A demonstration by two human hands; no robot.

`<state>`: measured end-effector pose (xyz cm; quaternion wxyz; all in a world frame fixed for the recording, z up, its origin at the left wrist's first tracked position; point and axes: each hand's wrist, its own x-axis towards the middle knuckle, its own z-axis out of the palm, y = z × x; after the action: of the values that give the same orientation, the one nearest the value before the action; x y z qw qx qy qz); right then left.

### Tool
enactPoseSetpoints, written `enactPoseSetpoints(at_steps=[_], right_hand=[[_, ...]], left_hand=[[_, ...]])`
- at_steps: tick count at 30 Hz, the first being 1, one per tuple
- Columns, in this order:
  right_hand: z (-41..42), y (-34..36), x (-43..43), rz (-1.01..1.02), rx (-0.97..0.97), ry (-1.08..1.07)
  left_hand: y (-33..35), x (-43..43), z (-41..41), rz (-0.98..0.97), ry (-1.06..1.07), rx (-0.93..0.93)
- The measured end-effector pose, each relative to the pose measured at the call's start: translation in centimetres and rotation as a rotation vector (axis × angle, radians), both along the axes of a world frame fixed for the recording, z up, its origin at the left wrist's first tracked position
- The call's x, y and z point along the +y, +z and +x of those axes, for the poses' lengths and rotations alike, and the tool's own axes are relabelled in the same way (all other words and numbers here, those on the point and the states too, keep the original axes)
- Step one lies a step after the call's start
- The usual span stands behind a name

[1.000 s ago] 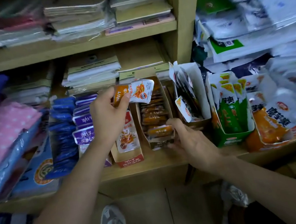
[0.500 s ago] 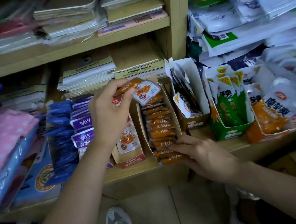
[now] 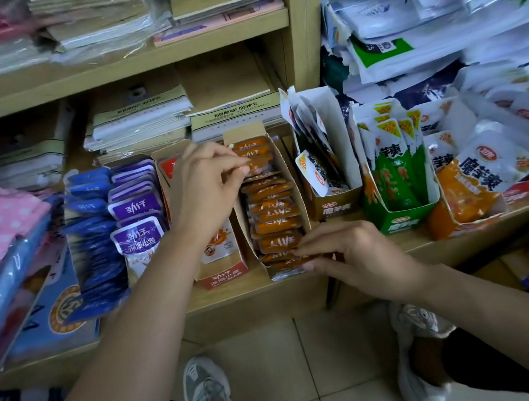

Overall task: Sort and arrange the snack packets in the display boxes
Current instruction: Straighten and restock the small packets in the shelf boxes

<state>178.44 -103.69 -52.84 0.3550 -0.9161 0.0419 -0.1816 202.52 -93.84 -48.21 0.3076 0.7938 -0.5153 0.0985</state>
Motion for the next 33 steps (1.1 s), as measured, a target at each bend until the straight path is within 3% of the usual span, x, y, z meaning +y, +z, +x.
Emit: enactPoseSetpoints(at_steps=[4,10,14,19,27,33], right_hand=[[-0.4,-0.3,0.2,0.013,-0.039,-0.026],[-0.3,-0.1,0.1,0.045,-0.121,-0.200],[0.6,0.0,0.2,0.070,-0.151,-0.290],[1.0,-0.5,0.2,-0.021,-0.058,-0.237],[1.9,-0.9,-0.3,-0.183,-0.189,-0.297],[2.8,-1.3,0.1,-0.253,-0.354,-0.344]], left_hand=[[-0.1,0.0,-0.3,0.132,-0.010,0.090],[0.9,4.2,-1.8,0.078,-0.166,0.154],[-0.3,7.1,-3.2,0.213,-0.284,0.067],[-3.1,8.7,-4.4,0.332,-0.291,-0.057],[-5.4,9.5,-4.6,0.193,-0.361,-0.051],[-5.5,9.5,-4.7,0.244,-0.372,-0.076]])
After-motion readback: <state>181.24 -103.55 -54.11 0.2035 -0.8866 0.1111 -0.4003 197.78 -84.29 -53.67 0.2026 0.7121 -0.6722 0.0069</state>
